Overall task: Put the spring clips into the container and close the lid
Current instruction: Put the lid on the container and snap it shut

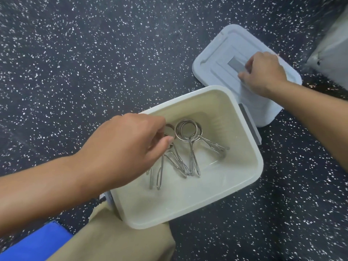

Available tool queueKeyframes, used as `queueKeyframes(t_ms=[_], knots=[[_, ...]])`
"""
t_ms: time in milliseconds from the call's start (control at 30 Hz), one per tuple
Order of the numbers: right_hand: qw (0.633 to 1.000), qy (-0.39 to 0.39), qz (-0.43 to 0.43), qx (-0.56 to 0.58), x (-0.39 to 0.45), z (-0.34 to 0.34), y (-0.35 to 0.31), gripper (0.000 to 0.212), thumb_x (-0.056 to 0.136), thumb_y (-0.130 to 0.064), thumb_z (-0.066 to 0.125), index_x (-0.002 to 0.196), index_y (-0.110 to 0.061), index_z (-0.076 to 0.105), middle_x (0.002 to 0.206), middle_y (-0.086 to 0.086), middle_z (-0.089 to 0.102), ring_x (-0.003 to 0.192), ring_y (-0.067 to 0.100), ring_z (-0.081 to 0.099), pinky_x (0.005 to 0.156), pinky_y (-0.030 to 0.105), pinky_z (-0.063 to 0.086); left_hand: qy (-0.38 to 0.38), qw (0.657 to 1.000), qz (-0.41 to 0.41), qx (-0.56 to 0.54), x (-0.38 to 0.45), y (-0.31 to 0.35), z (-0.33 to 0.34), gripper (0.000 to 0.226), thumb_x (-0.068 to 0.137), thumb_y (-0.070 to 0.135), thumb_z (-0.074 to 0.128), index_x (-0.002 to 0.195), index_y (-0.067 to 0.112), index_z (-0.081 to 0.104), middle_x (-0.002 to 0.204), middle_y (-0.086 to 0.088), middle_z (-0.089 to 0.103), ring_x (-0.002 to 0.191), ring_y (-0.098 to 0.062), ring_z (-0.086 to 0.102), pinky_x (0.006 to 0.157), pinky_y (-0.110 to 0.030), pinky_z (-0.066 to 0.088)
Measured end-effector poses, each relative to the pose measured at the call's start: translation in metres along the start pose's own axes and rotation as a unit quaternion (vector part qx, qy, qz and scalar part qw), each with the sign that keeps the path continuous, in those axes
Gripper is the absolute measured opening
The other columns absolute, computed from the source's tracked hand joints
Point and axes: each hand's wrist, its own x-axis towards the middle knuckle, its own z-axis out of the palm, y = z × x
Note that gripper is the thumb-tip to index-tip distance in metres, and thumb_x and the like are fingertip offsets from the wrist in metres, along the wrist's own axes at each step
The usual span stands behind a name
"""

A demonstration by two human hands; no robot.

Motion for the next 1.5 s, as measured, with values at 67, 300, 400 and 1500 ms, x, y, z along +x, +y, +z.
queueKeyframes(t_ms=[67, 300, 400, 1500], knots=[[1.0, -0.012, -0.001, -0.008, 0.005, 0.001, -0.001, 0.03, 0.092, -0.035, 0.066, 0.097, -0.006, 0.063, 0.119, 0.023, 0.061, 0.119, 0.043, 0.053, 0.091, 0.047, 0.048, 0.002, 1.0, 0.001, 0.002, 0.003, 0.002, 0.0, 0.036, 0.094, 0.056, 0.039, 0.078, 0.026, 0.053, 0.071, 0.009, 0.061, 0.067, -0.02, 0.062, 0.062, -0.04, 0.053], [0.995, -0.048, 0.031, -0.083, 0.012, 0.002, -0.01, 0.064, 0.1, -0.036, 0.058, 0.141, 0.008, 0.036, 0.146, 0.028, 0.04, 0.136, 0.042, 0.037, 0.108, 0.048, 0.037, 0.016, 1.0, 0.01, 0.008, 0.015, 0.013, -0.006, 0.034, 0.092, 0.056, 0.041, 0.076, 0.028, 0.052, 0.066, 0.01, 0.056, 0.064, -0.017, 0.059, 0.059, -0.039, 0.052], [0.994, -0.026, 0.026, -0.1, 0.009, 0.007, -0.011, 0.056, 0.099, -0.027, 0.06, 0.137, 0.008, 0.038, 0.143, 0.027, 0.045, 0.133, 0.041, 0.041, 0.105, 0.047, 0.039, 0.017, 1.0, 0.002, 0.008, 0.018, 0.015, -0.007, 0.033, 0.092, 0.055, 0.043, 0.076, 0.027, 0.053, 0.067, 0.011, 0.057, 0.066, -0.017, 0.059, 0.06, -0.039, 0.053], [0.935, 0.055, -0.338, -0.096, -0.148, -0.09, -0.098, 0.03, 0.097, -0.04, 0.041, 0.095, -0.013, 0.052, 0.096, 0.012, 0.052, 0.095, 0.033, 0.044, 0.084, 0.048, 0.034, 0.127, 0.991, -0.031, 0.014, -0.009, -0.022, -0.079, 0.035, 0.093, 0.054, 0.049, 0.079, 0.024, 0.06, 0.061, 0.015, 0.057, 0.058, -0.02, 0.059, 0.061, -0.042, 0.054]])
